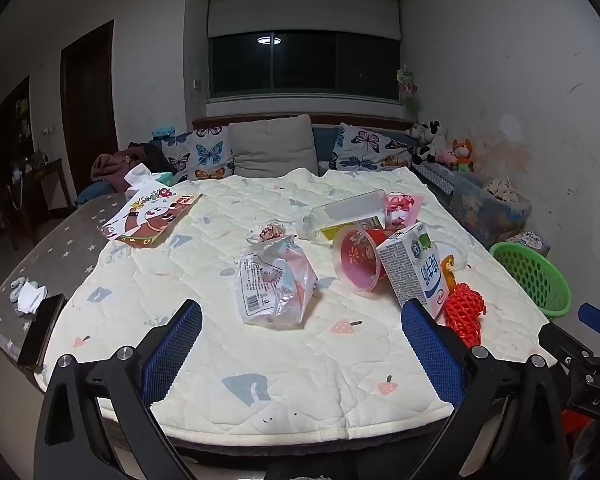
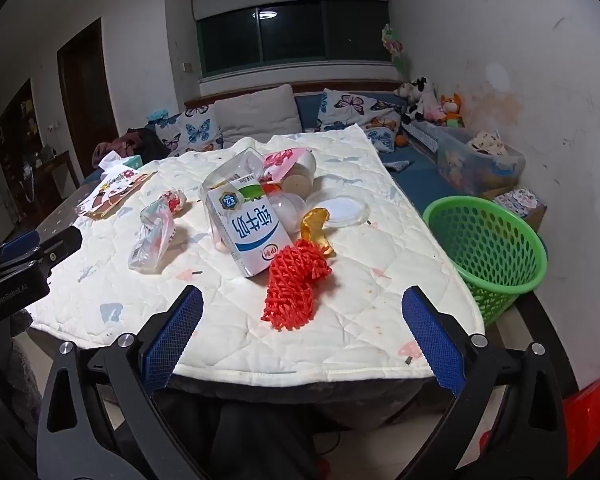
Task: Collect trash
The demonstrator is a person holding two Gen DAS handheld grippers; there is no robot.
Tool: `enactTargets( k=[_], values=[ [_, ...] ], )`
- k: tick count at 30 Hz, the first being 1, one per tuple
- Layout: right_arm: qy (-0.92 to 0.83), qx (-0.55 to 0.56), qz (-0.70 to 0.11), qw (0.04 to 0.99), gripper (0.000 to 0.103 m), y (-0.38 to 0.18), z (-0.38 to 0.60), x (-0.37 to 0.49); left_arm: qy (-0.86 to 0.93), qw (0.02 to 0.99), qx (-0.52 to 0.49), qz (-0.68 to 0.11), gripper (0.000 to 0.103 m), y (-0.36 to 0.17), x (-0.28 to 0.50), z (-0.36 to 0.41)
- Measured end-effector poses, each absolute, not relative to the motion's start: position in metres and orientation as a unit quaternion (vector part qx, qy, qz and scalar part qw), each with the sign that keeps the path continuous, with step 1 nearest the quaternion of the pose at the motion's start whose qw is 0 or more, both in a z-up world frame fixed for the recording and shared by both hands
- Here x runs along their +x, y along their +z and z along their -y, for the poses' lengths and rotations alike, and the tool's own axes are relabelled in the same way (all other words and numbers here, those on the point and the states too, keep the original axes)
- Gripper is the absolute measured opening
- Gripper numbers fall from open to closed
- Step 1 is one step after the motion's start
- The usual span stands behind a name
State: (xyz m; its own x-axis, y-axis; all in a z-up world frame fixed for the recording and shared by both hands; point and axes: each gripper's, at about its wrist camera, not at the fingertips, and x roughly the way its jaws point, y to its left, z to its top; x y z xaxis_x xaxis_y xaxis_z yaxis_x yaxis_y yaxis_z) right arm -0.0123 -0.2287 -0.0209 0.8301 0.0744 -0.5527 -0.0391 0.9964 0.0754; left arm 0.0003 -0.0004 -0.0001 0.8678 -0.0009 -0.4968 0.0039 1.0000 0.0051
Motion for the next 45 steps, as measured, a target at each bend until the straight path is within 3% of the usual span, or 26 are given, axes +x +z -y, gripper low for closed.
enactTargets(
  k=[45],
  values=[
    [0.028,0.025,-0.292,0.956,0.099,-0.025,0.227,-0.011,-0.002,0.962,-0.017,-0.272,0.097,-0.006,0.006,-0.006]
  ],
)
